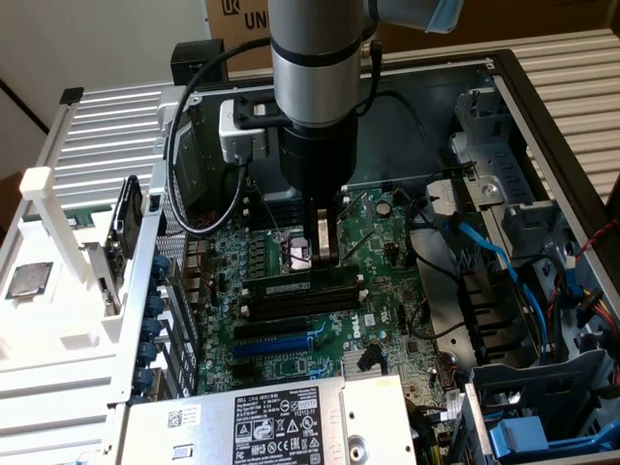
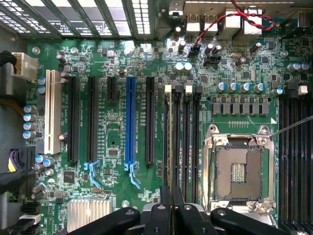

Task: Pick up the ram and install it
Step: 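Insert the ram into the slot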

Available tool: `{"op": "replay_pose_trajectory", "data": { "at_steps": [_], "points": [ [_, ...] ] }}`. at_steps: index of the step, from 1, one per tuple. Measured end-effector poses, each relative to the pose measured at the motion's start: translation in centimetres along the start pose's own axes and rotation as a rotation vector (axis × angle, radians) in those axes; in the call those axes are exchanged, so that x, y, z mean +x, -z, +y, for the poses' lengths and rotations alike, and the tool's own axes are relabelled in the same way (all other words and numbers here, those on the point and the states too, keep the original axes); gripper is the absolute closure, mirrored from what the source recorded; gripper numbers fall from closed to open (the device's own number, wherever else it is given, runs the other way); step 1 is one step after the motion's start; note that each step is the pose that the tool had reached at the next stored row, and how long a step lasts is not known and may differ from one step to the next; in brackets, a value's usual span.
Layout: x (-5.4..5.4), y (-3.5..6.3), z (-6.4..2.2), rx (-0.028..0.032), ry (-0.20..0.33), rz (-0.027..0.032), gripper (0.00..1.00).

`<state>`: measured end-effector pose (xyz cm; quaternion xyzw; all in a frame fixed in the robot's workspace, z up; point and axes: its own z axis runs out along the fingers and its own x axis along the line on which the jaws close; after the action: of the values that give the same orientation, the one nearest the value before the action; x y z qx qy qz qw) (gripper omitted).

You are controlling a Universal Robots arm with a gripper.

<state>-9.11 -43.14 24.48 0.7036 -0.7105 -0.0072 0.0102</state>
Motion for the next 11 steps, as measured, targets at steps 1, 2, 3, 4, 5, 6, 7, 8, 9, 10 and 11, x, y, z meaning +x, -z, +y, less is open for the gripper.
{"op": "replay_pose_trajectory", "data": {
  "at_steps": [1, 2, 3, 4, 5, 6, 7, 8, 9, 10, 11],
  "points": [
    [0.0, 0.0, 0.0, 0.0007, -0.001, -0.0001, 0.88],
    [0.0, -0.01, 0.05, 0.0024, -0.003, -0.0002, 0.88],
    [0.0, -0.02, 0.07, 0.0035, -0.004, -0.0003, 0.88],
    [0.0, -0.02, 0.07, 0.0045, -0.005, -0.0003, 0.88],
    [0.01, -0.02, 0.08, 0.0056, -0.006, -0.0003, 0.88],
    [0.01, -0.02, 0.08, 0.0065, -0.007, -0.0004, 0.88],
    [0.01, -0.02, 0.08, 0.0066, -0.007, -0.0003, 0.88],
    [0.08, -0.07, 0.09, 0.0088, -0.007, -0.0005, 0.88],
    [0.09, -0.1, 0.1, 0.0098, -0.007, -0.0004, 0.88],
    [0.09, -0.13, 0.1, 0.0103, -0.007, -0.0003, 0.88],
    [0.1, -0.14, 0.11, 0.0105, -0.007, -0.0004, 0.88]
  ]
}}
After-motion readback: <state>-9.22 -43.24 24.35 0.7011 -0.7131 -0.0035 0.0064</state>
